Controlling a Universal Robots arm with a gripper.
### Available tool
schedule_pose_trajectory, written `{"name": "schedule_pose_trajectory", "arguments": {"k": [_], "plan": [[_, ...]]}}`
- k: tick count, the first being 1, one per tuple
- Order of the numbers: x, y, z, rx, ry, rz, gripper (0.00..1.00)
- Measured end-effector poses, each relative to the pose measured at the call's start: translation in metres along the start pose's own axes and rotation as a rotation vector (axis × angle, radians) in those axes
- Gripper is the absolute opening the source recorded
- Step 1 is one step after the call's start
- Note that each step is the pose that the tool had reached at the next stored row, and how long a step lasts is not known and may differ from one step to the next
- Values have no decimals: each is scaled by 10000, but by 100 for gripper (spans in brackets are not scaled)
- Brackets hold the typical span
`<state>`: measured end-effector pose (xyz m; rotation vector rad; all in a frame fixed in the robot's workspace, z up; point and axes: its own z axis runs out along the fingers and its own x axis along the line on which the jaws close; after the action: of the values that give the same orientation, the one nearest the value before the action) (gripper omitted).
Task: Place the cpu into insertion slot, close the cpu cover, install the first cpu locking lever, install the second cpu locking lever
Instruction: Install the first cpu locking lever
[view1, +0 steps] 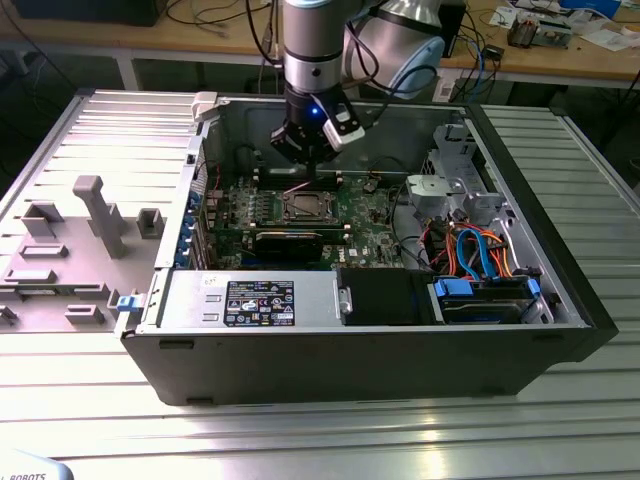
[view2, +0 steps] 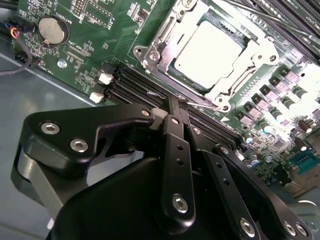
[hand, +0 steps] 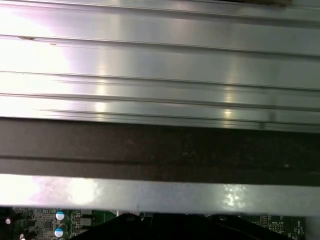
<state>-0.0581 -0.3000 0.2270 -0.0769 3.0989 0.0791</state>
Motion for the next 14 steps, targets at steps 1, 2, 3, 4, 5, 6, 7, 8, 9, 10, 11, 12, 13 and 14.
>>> {"name": "schedule_pose_trajectory", "arguments": {"k": [1, 2, 3, 4, 5, 6, 7, 8, 9, 10, 11, 12, 13, 14], "plan": [[-14, -1, 7, 1, 1, 0, 11], [-24, -2, 14, 1, 1, 1, 11], [-28, -2, 17, 0, 1, 0, 11], [-34, -3, 21, 1, 1, 0, 11], [-38, -3, 25, 0, 0, 0, 11], [-45, -4, 32, 0, 0, 0, 11], [-49, -4, 39, 0, 0, 1, 11], [-58, -5, 54, 0, 0, 1, 11], [-67, -7, 71, 0, 1, 0, 11], [-74, -8, 89, 1, 0, 0, 11], [-80, -9, 108, 0, 0, 0, 11], [-85, -11, 121, 1, 1, 0, 11], [-89, -11, 132, 1, 1, 0, 11], [-95, -12, 150, 1, 1, 1, 11]]}}
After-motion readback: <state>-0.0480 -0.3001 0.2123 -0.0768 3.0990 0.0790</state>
